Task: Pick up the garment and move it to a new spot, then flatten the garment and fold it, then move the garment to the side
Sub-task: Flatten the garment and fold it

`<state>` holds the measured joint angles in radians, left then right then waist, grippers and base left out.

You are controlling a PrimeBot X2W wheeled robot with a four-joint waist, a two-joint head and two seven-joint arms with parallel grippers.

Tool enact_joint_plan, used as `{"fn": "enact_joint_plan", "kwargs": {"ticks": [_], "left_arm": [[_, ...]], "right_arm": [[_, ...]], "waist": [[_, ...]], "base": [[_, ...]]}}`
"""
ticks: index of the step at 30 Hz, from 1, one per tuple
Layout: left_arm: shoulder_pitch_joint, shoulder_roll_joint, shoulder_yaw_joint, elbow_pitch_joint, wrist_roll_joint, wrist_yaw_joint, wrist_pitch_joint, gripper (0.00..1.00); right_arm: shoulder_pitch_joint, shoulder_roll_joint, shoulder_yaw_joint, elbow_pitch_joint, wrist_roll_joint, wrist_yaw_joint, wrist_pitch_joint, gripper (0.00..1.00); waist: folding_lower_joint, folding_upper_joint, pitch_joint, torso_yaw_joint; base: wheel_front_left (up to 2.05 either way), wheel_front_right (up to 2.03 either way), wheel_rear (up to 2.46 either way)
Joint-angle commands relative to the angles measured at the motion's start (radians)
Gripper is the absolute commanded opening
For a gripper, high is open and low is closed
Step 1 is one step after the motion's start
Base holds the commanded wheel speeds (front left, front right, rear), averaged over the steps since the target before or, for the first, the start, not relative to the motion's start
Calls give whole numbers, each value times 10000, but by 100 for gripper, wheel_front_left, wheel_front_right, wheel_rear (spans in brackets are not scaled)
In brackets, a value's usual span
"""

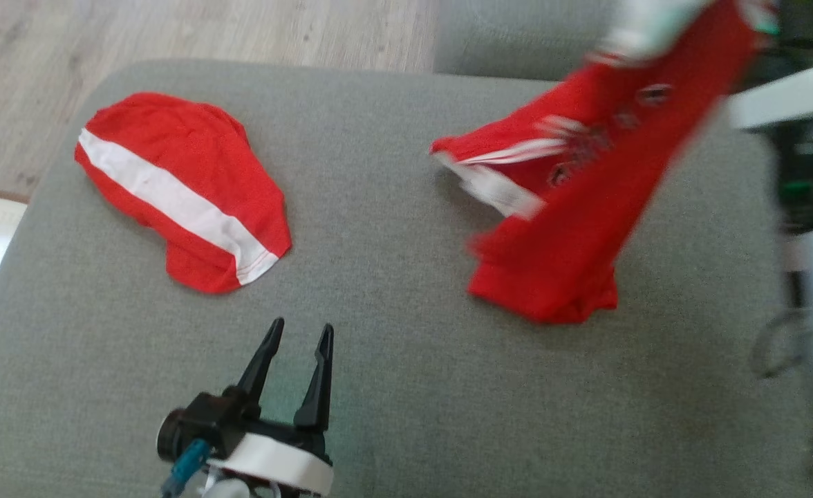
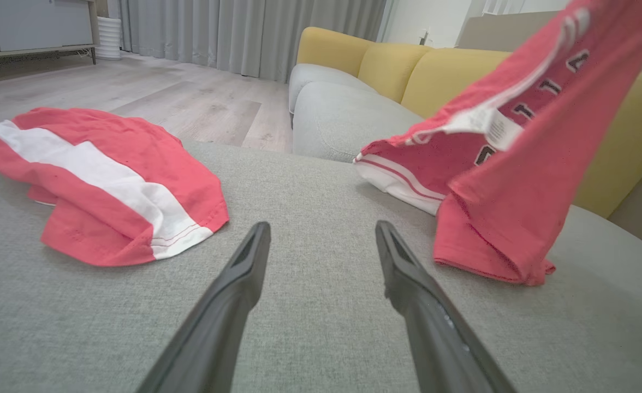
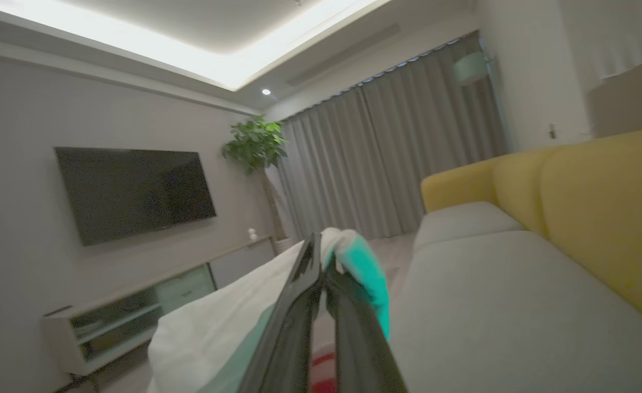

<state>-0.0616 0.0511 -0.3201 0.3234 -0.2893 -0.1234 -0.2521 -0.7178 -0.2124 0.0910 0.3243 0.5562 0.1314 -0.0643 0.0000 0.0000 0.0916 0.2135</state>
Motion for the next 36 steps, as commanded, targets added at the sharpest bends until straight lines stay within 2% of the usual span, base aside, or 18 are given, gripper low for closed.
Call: {"fn": "enact_joint_plan", "kwargs": {"ticks": [1,3,5,7,10,13,20,28,36], "left_arm": [[-500,-9,289,-287,-48,11,-97,100],[-608,-9,235,-259,-84,5,-97,100],[-725,-9,181,-210,-86,-4,-97,100],[-851,-9,112,-146,-99,-14,-97,100],[-1039,-9,7,-133,-162,-23,-97,100],[-1196,-9,-72,-150,-249,-27,-97,100],[-1154,-9,149,-107,-252,2,-97,100],[-939,-9,466,-225,-152,24,-97,100],[-505,-9,538,-293,-199,127,-97,100]], "right_arm": [[-513,-195,-47,-56,-235,-7,68,0],[-814,-580,-812,1039,-382,-7,181,0],[-1342,-982,-1122,2234,-926,-7,356,0],[-2040,-1160,-1452,3419,-1455,-7,362,100],[-2996,-1360,-1470,5047,-2629,-7,570,100],[-3716,-1379,-1529,6163,-3645,-7,512,100],[-3963,-503,-1286,7446,-3916,-7,291,100],[-3371,133,-176,7184,-2986,-7,-227,100],[-1490,433,870,5435,-1734,-7,-815,100]], "waist": [[0,0,163,55],[0,0,345,42],[0,0,531,11],[0,0,698,1],[0,0,915,-3],[0,0,1045,-8],[0,0,751,-343],[0,0,135,-948],[0,0,-514,-1338]], "base": [[0,0,0],[0,0,0],[0,0,0],[0,0,0],[0,0,0],[0,0,0],[0,0,0],[0,0,0],[0,0,0]]}}
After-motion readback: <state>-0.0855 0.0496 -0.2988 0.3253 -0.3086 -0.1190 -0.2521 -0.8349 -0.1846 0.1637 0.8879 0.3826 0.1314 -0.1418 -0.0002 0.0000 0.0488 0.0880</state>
